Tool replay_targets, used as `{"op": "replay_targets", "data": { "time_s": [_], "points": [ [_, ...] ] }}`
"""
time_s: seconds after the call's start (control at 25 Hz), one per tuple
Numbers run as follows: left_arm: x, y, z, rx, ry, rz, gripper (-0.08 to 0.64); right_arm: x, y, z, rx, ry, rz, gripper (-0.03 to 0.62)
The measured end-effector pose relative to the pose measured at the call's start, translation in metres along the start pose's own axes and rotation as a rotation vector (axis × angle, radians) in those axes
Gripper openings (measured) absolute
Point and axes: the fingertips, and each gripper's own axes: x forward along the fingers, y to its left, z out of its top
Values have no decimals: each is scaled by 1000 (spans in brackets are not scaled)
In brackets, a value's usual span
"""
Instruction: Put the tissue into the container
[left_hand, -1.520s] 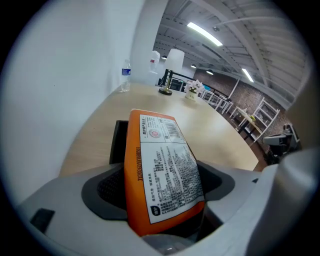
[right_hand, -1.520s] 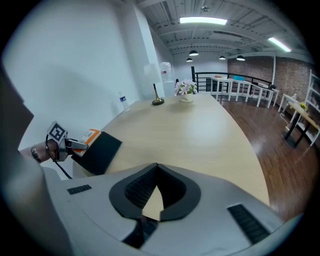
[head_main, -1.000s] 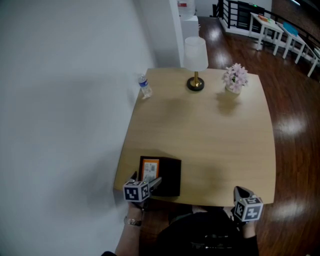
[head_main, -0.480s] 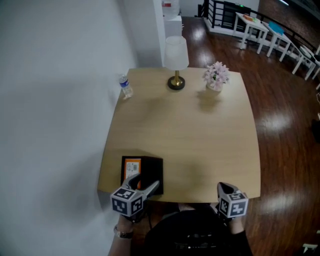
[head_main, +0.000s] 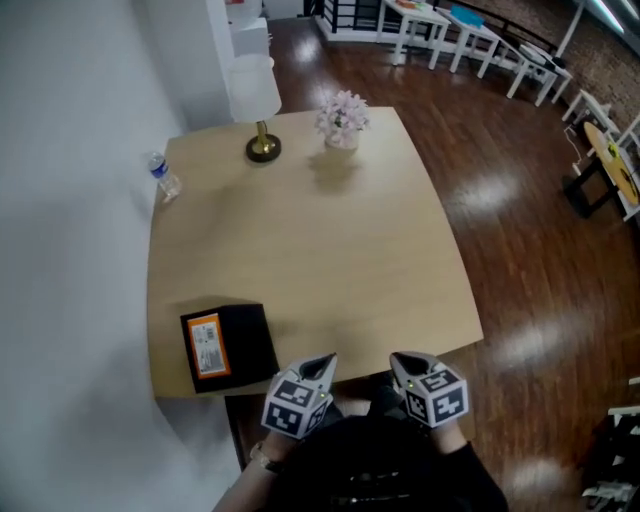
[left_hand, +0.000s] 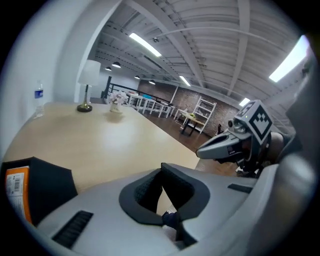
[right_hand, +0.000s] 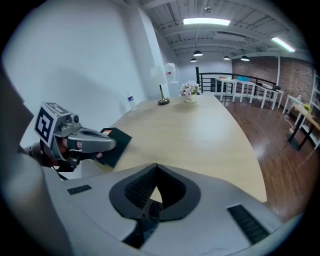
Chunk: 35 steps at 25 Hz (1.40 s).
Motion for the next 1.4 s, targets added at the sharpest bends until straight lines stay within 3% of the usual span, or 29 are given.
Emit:
{"op": "replay_targets", "data": {
  "time_s": [0.16, 0.48, 0.88, 1.4],
  "points": [
    [8, -29, -13, 39, 39, -23, 2, -13, 0, -16, -1, -5, 23, 0],
    [23, -51, -11, -2, 59, 13, 2, -33, -27, -22, -21, -42, 56, 0],
    [45, -103, -14, 23, 101, 55, 2, -57, -64, -42, -32, -54, 106, 0],
    [50, -126, -10, 18, 85, 118, 2, -71, -80, -51, -69, -55, 166, 0]
  ]
}}
